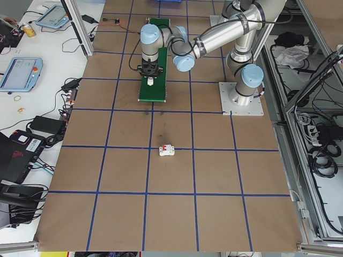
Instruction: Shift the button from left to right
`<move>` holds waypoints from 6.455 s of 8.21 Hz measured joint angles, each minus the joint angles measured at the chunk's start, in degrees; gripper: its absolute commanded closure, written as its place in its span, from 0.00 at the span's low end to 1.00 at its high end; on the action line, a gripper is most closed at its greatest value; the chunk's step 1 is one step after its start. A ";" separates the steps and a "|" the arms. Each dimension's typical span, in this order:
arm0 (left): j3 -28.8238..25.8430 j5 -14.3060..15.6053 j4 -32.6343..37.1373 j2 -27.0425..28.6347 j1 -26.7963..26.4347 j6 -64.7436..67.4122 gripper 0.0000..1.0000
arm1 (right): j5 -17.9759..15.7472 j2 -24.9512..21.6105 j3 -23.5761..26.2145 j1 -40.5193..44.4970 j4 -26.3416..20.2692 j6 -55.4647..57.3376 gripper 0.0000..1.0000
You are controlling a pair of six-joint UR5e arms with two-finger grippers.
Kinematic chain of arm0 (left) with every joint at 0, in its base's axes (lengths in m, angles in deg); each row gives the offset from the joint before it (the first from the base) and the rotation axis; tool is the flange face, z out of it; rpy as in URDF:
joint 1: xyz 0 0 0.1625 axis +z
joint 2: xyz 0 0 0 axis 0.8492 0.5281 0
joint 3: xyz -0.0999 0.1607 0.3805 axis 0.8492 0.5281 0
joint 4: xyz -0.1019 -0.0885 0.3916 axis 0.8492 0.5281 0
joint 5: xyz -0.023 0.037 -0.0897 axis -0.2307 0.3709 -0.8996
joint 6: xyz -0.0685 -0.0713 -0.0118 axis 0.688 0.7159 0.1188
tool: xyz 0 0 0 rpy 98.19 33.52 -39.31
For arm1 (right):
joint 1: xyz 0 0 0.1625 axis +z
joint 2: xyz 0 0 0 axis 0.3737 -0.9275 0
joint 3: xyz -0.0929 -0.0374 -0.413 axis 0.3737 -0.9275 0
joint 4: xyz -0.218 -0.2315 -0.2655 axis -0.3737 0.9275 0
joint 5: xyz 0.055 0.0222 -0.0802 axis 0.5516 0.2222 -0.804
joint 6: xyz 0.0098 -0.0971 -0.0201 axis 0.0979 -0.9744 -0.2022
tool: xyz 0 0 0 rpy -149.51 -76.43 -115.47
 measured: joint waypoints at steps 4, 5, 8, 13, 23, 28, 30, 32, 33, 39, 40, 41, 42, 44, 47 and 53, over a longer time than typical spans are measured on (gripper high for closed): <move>0.15 0.00 -6.93 5.66 -0.13 -0.40 1.00 | 0.00 -0.06 0.00 0.03 -0.32 0.00 0.00; 0.25 0.04 -8.13 6.52 -0.14 -0.44 1.00 | 0.00 -0.06 0.00 0.01 -0.34 0.00 0.00; 0.81 0.11 -9.03 7.27 -0.24 0.01 1.00 | 0.00 -0.07 0.00 0.05 -0.35 0.00 0.00; 2.66 0.19 -8.93 6.54 -0.52 0.43 0.52 | 0.00 -0.06 0.00 0.02 -0.35 0.00 0.00; 3.41 4.91 -9.85 2.30 -0.85 -17.97 0.01 | 0.46 0.87 0.33 0.00 2.93 -2.70 0.02; -10.09 5.78 8.46 -4.83 -12.46 -40.67 0.00 | 1.50 14.20 9.21 -0.03 28.64 -3.01 0.03; -21.62 6.62 22.66 -4.65 -17.44 -46.23 0.00 | 1.52 21.28 11.62 -0.14 39.26 -2.99 0.03; -26.64 6.81 27.77 -5.29 -19.47 -54.75 0.00 | 1.47 23.82 12.17 -0.77 42.34 -2.93 0.04; -27.25 6.81 28.58 -6.00 -20.16 -56.55 0.00 | 2.17 24.06 12.22 -1.15 42.53 -2.65 0.03; -27.76 6.26 28.98 -7.68 -22.61 -57.79 0.00 | 23.64 19.69 15.84 -8.65 38.35 0.58 0.04; -27.63 6.35 29.07 -7.78 -22.64 -57.77 0.00 | 23.82 19.49 15.93 -8.69 38.32 0.61 0.04; -27.52 6.42 29.15 -7.88 -22.66 -57.78 0.00 | 23.92 19.41 15.96 -8.62 38.36 0.78 0.03; -27.51 6.45 29.19 -8.08 -22.67 -57.78 0.00 | 23.96 19.39 15.96 -8.39 38.45 1.74 0.03; -27.50 6.39 29.31 -8.19 -22.73 -57.75 0.00 | 23.89 19.74 15.29 -6.30 39.76 7.61 0.03; -27.50 6.40 31.63 -8.70 -22.83 -57.74 0.00 | 21.38 23.46 14.64 -4.08 45.37 12.78 0.08; -27.43 6.41 33.35 -8.80 -22.72 -57.74 0.00 | 6.59 24.41 14.16 -4.73 35.97 5.49 1.00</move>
